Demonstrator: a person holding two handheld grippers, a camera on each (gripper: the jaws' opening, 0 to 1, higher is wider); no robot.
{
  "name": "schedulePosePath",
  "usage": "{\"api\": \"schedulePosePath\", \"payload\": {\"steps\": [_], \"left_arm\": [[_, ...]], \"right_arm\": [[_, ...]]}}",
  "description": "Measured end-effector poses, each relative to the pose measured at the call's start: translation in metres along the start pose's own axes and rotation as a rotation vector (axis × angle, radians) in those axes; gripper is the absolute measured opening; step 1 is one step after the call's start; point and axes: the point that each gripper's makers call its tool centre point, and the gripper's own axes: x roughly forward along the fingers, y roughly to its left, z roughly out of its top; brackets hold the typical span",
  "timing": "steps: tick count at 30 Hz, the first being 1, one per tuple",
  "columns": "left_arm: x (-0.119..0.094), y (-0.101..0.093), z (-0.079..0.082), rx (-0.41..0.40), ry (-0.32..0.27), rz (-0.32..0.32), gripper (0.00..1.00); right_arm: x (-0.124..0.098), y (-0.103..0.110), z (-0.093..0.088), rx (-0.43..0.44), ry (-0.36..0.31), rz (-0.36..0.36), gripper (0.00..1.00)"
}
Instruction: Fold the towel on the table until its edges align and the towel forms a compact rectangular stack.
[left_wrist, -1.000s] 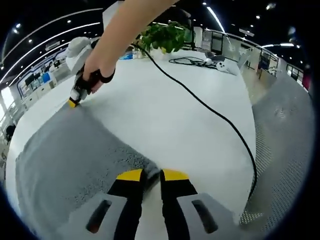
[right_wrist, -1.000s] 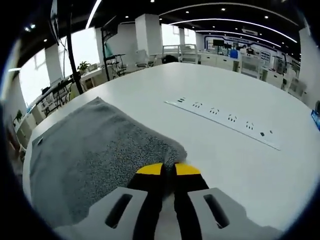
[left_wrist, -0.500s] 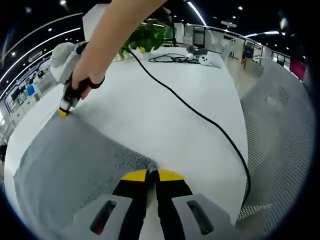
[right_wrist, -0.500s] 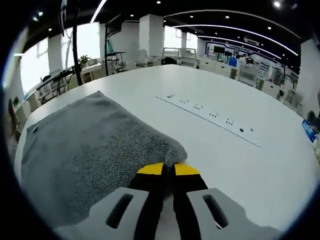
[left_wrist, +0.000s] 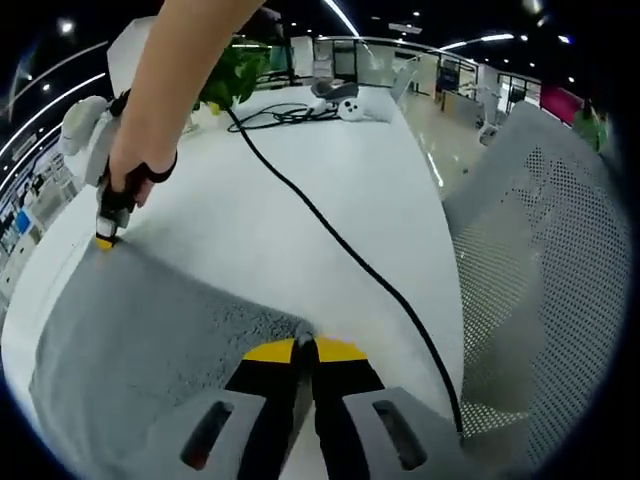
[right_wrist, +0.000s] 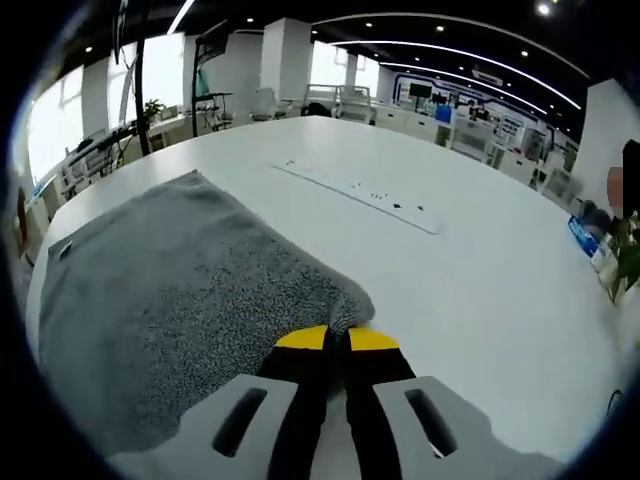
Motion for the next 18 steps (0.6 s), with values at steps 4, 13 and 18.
{"api": "schedulePosePath", "payload": {"steps": [4,13,18], "left_arm": [[0.012,-0.011,0.015,0.013,-0.01,-0.027,0.05],[0.04,-0.032,0.05,0.092,-0.032,-0.069,0.05],[0.044,-0.031,0.055,0.056,-0.051,-0.07,0.05]], "right_arm": [[-0.013,-0.02,-0.013,0.064,0.0,-0.014,0.03],[-0.023,-0.048,-0.03,0.17,-0.047,-0.029,0.03],[-0.022,-0.046,-0.028,0.163,-0.058,-0.013,0.03]]}}
